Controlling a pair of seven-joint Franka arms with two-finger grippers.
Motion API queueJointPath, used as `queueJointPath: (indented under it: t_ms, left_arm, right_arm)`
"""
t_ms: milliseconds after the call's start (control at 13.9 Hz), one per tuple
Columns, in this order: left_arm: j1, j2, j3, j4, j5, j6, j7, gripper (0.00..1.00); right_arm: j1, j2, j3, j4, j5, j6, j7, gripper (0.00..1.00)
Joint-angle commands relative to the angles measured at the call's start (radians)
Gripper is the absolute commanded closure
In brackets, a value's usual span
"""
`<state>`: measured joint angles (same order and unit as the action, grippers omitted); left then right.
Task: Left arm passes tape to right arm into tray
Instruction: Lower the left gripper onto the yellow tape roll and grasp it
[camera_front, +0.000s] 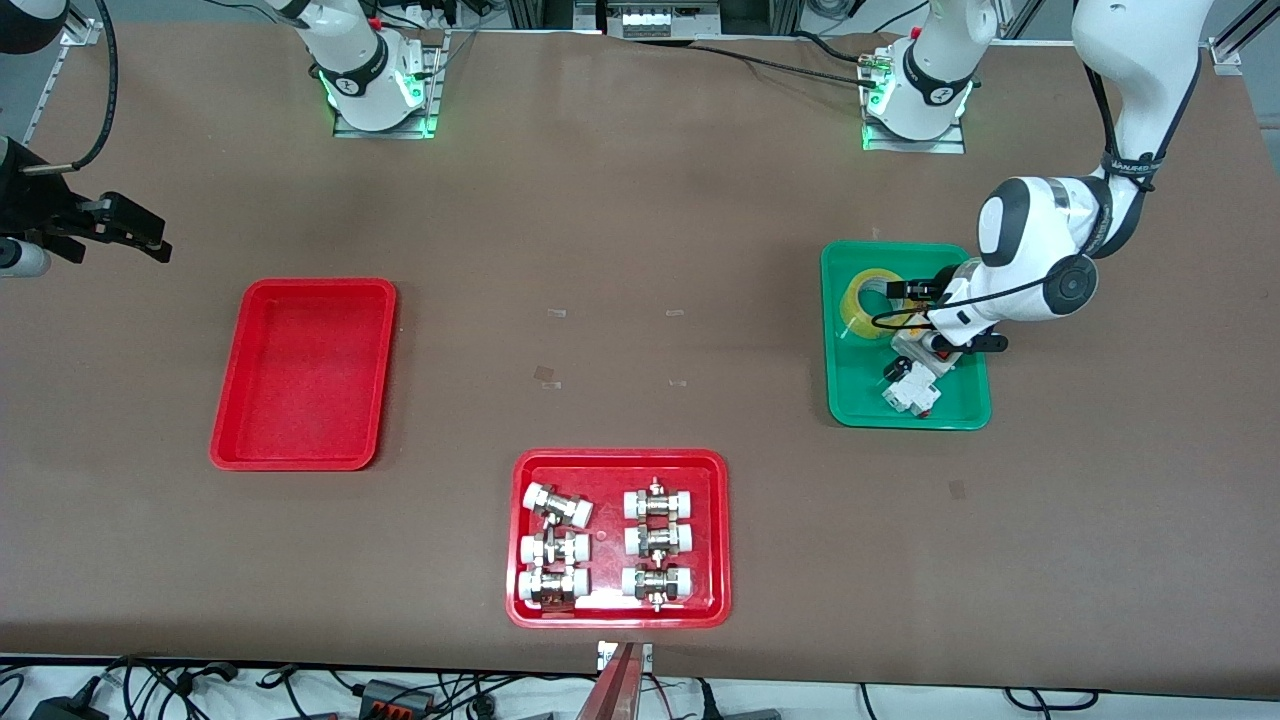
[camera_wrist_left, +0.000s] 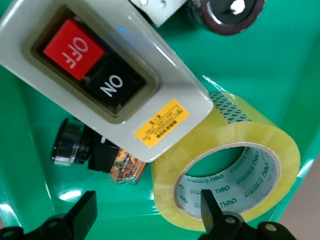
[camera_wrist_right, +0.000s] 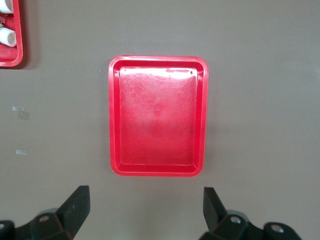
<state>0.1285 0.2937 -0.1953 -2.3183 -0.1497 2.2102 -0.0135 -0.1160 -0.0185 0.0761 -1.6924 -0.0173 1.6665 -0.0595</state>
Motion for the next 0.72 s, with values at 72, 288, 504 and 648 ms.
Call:
queueJointPath:
  t_ms: [72,288,504,648]
  left_arm:
    - [0.002,-0.005,-0.01,-0.007,-0.019,0.009,-0.014,0.29]
    - [0.003,-0.007,-0.019,-0.007,-0.021,0.006,-0.016,0.56]
    - [0.003,-0.011,-0.035,-0.006,-0.028,0.0,-0.022,0.72]
    - [0.003,-0.016,-0.059,0.002,-0.028,-0.032,-0.06,0.79]
  right_arm:
    - [-0.005,-0.004,0.001,-0.004,0.003,-0.007,-0.02,0.0]
    - [-0.005,0.002,0.001,-0.006,0.003,-0.007,-0.017,0.0]
    - [0.002,0.0,0.004,-0.004,0.003,-0.007,-0.022,0.0]
    - [0.001,0.002,0.004,-0.004,0.003,-0.042,-0.019,0.0]
